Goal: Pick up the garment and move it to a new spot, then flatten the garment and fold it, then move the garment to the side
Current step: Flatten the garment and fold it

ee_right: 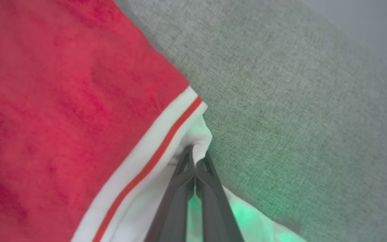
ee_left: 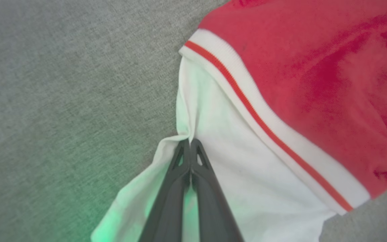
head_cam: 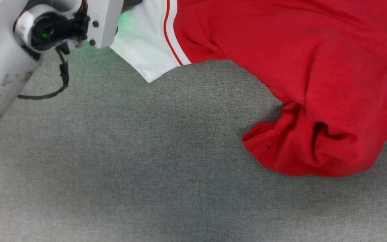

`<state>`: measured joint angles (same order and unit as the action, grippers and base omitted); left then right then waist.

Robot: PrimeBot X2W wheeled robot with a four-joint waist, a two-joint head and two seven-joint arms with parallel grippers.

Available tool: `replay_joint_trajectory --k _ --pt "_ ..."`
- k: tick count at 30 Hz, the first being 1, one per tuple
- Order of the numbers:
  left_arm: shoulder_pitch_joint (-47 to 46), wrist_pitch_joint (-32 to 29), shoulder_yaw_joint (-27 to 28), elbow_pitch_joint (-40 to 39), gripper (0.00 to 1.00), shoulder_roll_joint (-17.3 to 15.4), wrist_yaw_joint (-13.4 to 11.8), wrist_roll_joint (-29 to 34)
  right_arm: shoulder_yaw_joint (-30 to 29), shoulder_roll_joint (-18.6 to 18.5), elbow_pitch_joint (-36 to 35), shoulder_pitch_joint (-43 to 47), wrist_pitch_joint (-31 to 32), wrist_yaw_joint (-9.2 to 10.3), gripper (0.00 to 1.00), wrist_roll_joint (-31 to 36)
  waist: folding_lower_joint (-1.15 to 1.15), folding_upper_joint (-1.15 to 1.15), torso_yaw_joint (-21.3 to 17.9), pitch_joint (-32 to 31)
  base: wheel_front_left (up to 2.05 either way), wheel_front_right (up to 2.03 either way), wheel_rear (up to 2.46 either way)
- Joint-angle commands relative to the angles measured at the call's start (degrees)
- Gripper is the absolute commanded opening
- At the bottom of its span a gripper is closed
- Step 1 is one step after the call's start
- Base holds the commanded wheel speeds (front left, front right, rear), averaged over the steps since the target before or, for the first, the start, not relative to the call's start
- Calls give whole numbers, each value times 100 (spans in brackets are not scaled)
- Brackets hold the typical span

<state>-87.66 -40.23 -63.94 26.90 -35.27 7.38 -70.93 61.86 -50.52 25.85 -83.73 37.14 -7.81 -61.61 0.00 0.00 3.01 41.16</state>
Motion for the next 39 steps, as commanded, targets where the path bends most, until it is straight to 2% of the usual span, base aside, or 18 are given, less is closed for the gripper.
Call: replay_joint_trajectory --k 1,8,12,20,26,30,33,37,39 --pt "267 33 -244 44 0 57 13 -30 317 132 193 326 -38 57 0 6 0 0 -1 -27 0 0 0" --pt "19 1269 -121 322 0 1 -1 -72 170 240 97 -76 -948 35 0 -227 0 0 -14 -286 0 0 0" --pt "-170 2095 -8 580 0 -37 -1 -65 87 286 298 -419 -1407 37 0 -135 0 0 -47 -475 0 0 0" --pt "-993 3686 550 1611 0 361 0 -131 -449 988 1713 -1535 -2432 37 0 348 0 0 -174 -739 0 0 0" --pt "-2040 5126 1167 2746 0 781 -132 -17 -1177 1774 3268 -2603 -3940 37 0 942 0 0 -255 -916 0 0 0" --pt "-2332 5431 1360 3168 0 1008 -60 -25 -1439 2194 4076 -3059 -4656 38 0 1195 0 0 -273 -1053 0 0 0" --pt "-2102 5414 1322 3332 0 1083 -6 -89 -1397 2431 4307 -2927 -4749 38 0 1237 0 0 -243 -1171 0 0 0" --pt "-1419 5261 1128 2837 0 1017 12 -306 -1174 2349 4142 -2377 -4711 38 0 1199 0 0 -227 -1347 0 0 0" --pt "-858 5222 1058 2411 0 810 11 -516 -1056 2207 3933 -1952 -4689 38 0 1092 0 0 -214 -1447 0 0 0"
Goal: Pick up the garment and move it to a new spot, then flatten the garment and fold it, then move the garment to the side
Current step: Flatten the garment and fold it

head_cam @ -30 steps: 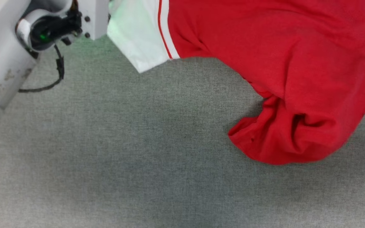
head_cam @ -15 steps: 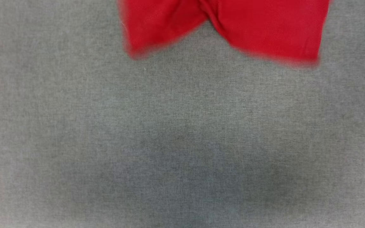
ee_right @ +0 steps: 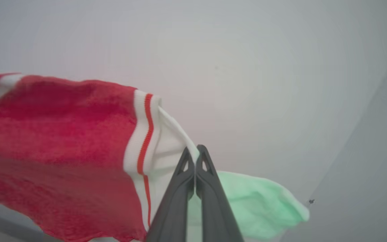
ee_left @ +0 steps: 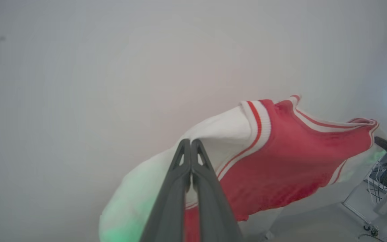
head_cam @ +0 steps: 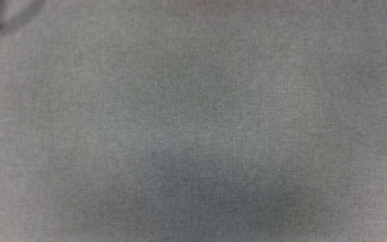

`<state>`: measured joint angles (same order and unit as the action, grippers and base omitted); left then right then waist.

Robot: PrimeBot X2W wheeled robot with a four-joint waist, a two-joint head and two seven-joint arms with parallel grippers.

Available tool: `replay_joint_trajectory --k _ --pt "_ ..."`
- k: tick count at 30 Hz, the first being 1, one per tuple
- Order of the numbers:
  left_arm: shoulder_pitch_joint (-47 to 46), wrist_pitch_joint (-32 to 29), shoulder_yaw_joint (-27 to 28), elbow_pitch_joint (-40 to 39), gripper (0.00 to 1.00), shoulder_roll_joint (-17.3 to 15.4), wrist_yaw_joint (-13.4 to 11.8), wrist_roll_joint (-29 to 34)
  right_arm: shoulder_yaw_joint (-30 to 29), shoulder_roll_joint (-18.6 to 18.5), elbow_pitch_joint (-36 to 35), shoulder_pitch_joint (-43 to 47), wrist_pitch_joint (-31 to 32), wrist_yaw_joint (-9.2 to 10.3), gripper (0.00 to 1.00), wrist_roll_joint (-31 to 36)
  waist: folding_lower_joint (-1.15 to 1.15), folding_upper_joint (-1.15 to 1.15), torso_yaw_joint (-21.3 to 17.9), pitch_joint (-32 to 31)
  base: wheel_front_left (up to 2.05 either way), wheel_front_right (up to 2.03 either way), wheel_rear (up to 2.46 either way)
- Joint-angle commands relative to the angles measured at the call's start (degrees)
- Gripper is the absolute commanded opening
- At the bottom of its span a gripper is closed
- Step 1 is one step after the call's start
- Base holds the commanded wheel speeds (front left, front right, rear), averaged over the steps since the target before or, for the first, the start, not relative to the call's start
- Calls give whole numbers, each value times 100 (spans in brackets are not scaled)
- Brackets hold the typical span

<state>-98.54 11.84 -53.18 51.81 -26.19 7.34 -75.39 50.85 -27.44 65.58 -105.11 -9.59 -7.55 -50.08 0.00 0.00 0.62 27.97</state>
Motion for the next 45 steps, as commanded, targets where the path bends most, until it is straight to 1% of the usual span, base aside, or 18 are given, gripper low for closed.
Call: replay_joint_trajectory --k 1,3,5,7,10,13,16,19,21,24,27,31,33,35,39,42,45 --pt "501 18 -59 -339 0 -227 12 -163 106 -163 -184 395 29 12 0 -131 0 0 23 -168 0 0 0" --pt "1133 36 -171 -878 0 -428 13 -361 228 -385 -511 928 55 12 0 -284 0 0 58 -273 0 0 0" --pt "1808 57 -291 -1468 0 -699 14 -595 368 -659 -907 1550 92 13 0 -468 0 0 52 -369 0 0 0" --pt "2486 90 -465 -2043 0 -1022 14 -698 488 -977 -1360 2152 131 13 0 -660 0 0 47 -464 0 0 0" --pt "3473 150 -678 -2866 0 -1390 14 -949 678 -1500 -2162 3061 293 13 0 -951 0 0 77 -612 0 0 0" --pt "4298 233 -787 -3402 0 -1785 13 -1168 706 -2032 -3108 3888 446 13 0 -1384 0 0 70 -697 0 0 0" --pt "4999 279 -884 -3868 0 -2014 14 -1256 695 -2612 -3860 4671 588 13 0 -1698 0 0 74 -784 0 0 0" --pt "5523 305 -1011 -4252 0 -2259 14 -1218 680 -3046 -4585 5413 779 13 0 -2057 0 0 103 -876 0 0 0" --pt "5780 306 -1232 -4422 0 -2448 14 -1010 702 -3336 -5080 5957 905 12 0 -2346 0 0 113 -941 0 0 0" --pt "6040 280 -1502 -4604 0 -2639 15 -779 761 -3798 -5715 6641 1002 13 0 -2643 0 0 122 -994 0 0 0" --pt "6239 248 -1678 -4717 0 -2868 14 -576 855 -4173 -6294 7235 1084 12 0 -2876 0 0 129 -1030 0 0 0" --pt "6469 165 -1804 -4932 0 -3102 14 -408 962 -4674 -6992 7815 1155 12 0 -3127 0 0 125 -1031 0 0 0" --pt "6579 145 -1833 -5023 0 -3247 9 -348 988 -4869 -7279 8035 1140 12 0 -3261 0 0 120 -1009 0 0 0" --pt "6691 104 -1859 -5129 0 -3360 -48 -309 1015 -5059 -7484 8210 1130 13 0 -3315 0 0 112 -989 0 0 0" --pt "6803 141 -1857 -5291 0 -3448 -154 -316 1040 -5152 -7675 8396 1101 13 0 -3303 0 0 112 -958 0 0 0" --pt "6843 162 -1862 -5349 0 -3358 -228 -268 976 -5043 -7649 8448 1069 12 0 -3188 0 0 115 -931 0 0 0" --pt "6784 39 -1895 -5206 0 -3150 -282 -115 975 -4796 -7460 8358 1335 12 0 -2836 0 0 107 -904 0 0 0"
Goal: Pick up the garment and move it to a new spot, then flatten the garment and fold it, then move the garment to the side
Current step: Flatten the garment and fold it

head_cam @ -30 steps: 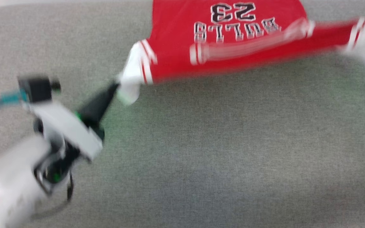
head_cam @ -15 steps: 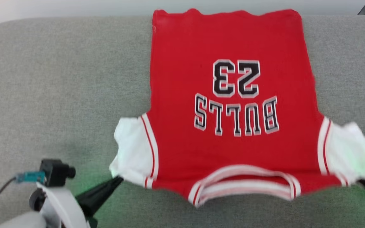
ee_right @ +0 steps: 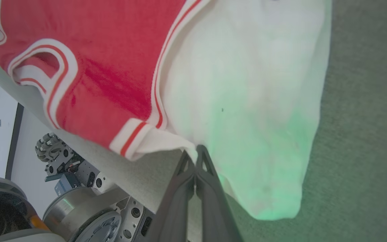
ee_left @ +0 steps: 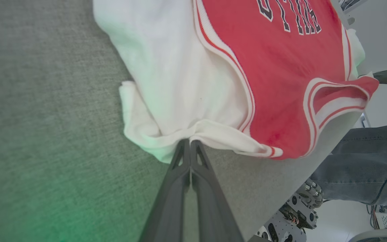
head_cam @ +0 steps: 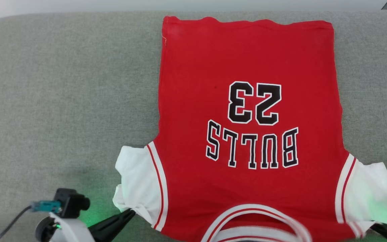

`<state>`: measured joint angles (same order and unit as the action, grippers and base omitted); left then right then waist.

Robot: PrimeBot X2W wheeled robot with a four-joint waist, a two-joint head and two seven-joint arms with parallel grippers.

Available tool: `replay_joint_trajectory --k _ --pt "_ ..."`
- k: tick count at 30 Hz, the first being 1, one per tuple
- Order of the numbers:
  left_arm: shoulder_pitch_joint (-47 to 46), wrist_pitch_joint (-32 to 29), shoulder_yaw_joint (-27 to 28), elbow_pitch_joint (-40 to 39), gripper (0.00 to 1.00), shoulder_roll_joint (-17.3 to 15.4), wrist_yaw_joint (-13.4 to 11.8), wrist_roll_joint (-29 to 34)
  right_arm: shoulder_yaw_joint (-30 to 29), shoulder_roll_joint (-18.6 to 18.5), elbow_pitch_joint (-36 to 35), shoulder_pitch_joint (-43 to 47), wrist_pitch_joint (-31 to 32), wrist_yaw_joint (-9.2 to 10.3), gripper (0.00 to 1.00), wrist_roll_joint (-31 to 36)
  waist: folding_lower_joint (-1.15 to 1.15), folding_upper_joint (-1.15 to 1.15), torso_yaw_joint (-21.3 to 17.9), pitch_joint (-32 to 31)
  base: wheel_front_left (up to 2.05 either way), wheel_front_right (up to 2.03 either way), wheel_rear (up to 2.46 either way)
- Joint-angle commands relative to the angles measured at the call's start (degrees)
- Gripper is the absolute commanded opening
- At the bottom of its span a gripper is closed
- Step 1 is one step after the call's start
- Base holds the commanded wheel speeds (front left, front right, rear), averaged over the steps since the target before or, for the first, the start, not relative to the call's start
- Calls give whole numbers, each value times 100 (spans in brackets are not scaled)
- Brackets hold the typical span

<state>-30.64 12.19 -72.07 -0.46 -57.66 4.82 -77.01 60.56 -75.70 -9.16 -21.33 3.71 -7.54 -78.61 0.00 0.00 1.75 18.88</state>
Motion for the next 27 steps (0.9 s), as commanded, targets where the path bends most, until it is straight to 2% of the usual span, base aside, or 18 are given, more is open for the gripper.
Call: replay_joint_trajectory --k 1,9,16,17,18,19,20,23,27 --pt "-35 -33 -9 116 0 86 -37 78 -6 172 100 -68 137 11 0 105 0 0 -13 12 0 0 0" --pt "-130 -334 -90 1028 0 858 22 320 -125 1307 1056 -324 889 18 0 806 0 0 -13 101 0 0 0" --pt "-88 -276 -106 1527 0 1236 95 348 -261 1938 1571 -322 1116 58 0 1496 0 0 -59 168 0 0 0" --pt "-79 -268 -108 1563 0 1255 102 347 -315 1990 1599 -316 1086 60 16 1584 0 0 -74 173 0 0 0" --pt "-59 -247 -109 1595 0 1271 113 334 -374 2021 1633 -305 1048 71 42 1686 0 0 -91 172 0 0 0" --pt "-38 -233 -111 1616 0 1282 114 314 -430 2030 1639 -281 1031 72 85 1749 0 0 -114 167 0 0 0" --pt "-17 -219 -112 1630 0 1289 122 299 -469 2023 1592 -252 1045 72 100 1786 0 0 -136 162 0 0 0" --pt "54 -162 -117 1611 0 1307 139 271 -711 1804 1311 -146 1013 71 100 1764 0 0 -186 146 0 0 0" --pt "140 -118 -131 1529 0 1324 140 341 -1040 1063 574 184 1161 34 100 1491 0 0 -185 149 0 0 0"
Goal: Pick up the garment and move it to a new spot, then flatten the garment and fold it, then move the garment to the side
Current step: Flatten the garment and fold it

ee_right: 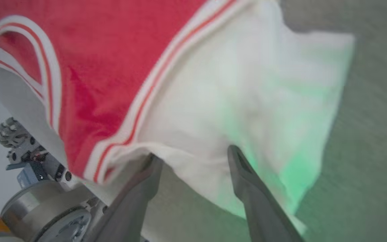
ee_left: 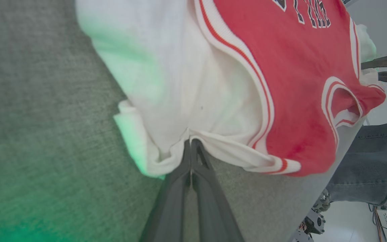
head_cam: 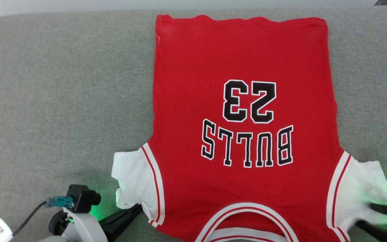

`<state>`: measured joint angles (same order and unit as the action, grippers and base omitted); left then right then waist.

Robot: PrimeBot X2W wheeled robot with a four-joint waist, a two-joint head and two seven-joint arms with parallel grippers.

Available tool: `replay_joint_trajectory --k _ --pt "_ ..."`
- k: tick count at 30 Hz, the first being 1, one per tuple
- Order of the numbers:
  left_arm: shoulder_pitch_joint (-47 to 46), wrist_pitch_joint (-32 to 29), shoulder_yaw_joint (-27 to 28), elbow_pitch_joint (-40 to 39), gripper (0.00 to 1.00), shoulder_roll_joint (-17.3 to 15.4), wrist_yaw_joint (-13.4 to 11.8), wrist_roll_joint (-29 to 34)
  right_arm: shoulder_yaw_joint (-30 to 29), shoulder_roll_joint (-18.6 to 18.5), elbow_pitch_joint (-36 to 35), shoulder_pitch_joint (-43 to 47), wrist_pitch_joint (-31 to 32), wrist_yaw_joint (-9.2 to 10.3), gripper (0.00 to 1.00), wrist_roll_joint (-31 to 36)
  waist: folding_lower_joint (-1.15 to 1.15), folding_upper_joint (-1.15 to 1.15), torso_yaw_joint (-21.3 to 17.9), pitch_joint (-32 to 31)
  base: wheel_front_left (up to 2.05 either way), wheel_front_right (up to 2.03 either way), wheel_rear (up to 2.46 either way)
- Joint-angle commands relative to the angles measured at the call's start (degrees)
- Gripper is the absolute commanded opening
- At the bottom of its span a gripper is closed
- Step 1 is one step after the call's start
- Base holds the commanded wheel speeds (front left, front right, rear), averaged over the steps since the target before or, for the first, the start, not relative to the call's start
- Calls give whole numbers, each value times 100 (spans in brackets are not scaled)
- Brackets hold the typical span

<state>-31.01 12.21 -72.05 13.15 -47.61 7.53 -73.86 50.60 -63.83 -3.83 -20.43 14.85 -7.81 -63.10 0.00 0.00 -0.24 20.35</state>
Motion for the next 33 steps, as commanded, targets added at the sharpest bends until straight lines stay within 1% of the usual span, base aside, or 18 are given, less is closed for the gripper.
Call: replay_joint_trajectory --k 1,4,6,8,10,11,12,13,14,17,19,22,23,25,28,31,33 --pt "188 -117 -139 147 0 334 -141 46 -105 -326 -226 208 119 37 100 -184 0 0 28 0 0 0 0" --pt "203 -102 -154 51 0 375 -147 98 -436 -1033 -928 363 292 37 100 -622 0 0 85 11 0 0 0" --pt "184 -103 -157 -28 0 406 -147 135 -676 -1390 -1349 360 377 37 100 -963 0 0 150 25 0 0 0" --pt "133 -91 -153 -93 0 436 -142 173 -942 -1554 -1705 197 445 37 100 -1227 0 0 224 58 0 0 0" --pt "76 -77 -134 -145 0 475 -140 218 -1332 -1601 -1611 -93 456 37 100 -1433 0 0 308 115 0 0 0" --pt "42 -63 -121 -163 0 501 -138 236 -1501 -1505 -1446 -256 465 37 100 -1469 0 0 353 153 0 0 0" --pt "-8 -61 -114 -182 0 539 -134 249 -1660 -1378 -1195 -456 508 37 100 -1396 0 0 409 204 0 0 0" --pt "-53 -70 -110 -192 0 579 -128 279 -1792 -1196 -971 -699 569 37 100 -1170 0 0 471 254 0 0 0" --pt "-110 -83 -108 -198 0 620 -118 301 -1903 -935 -656 -982 659 37 100 -979 0 0 536 310 0 0 0" --pt "-295 -118 -87 -162 0 750 -93 353 -2089 104 323 -1980 1117 37 100 -249 0 0 743 481 0 0 0" --pt "-406 -118 -62 -125 0 799 -89 383 -2176 855 1125 -2710 1447 37 100 272 0 0 858 604 0 0 0" --pt "-565 -139 -53 -76 0 885 -84 421 -2194 1799 2286 -3615 1904 37 100 1008 0 0 1037 792 0 0 0" --pt "-607 -131 -53 -62 0 904 -75 428 -2221 2005 2658 -3886 2030 37 100 1267 0 0 1085 863 0 0 0" --pt "-676 -134 -57 -16 0 971 -84 439 -2229 2303 3349 -4342 2283 37 100 1746 0 0 1185 995 0 0 0" --pt "-759 -159 -72 65 0 1059 -83 450 -2391 2657 4285 -4890 2553 37 100 2274 0 0 1308 1183 0 0 0" --pt "-795 -157 -95 142 0 1120 -102 443 -2604 2896 5001 -5273 2833 37 100 2565 0 0 1381 1317 0 0 0" --pt "-803 -150 -110 154 0 1145 -105 449 -2725 2972 5404 -5489 2987 37 100 2779 0 0 1409 1390 0 0 0"
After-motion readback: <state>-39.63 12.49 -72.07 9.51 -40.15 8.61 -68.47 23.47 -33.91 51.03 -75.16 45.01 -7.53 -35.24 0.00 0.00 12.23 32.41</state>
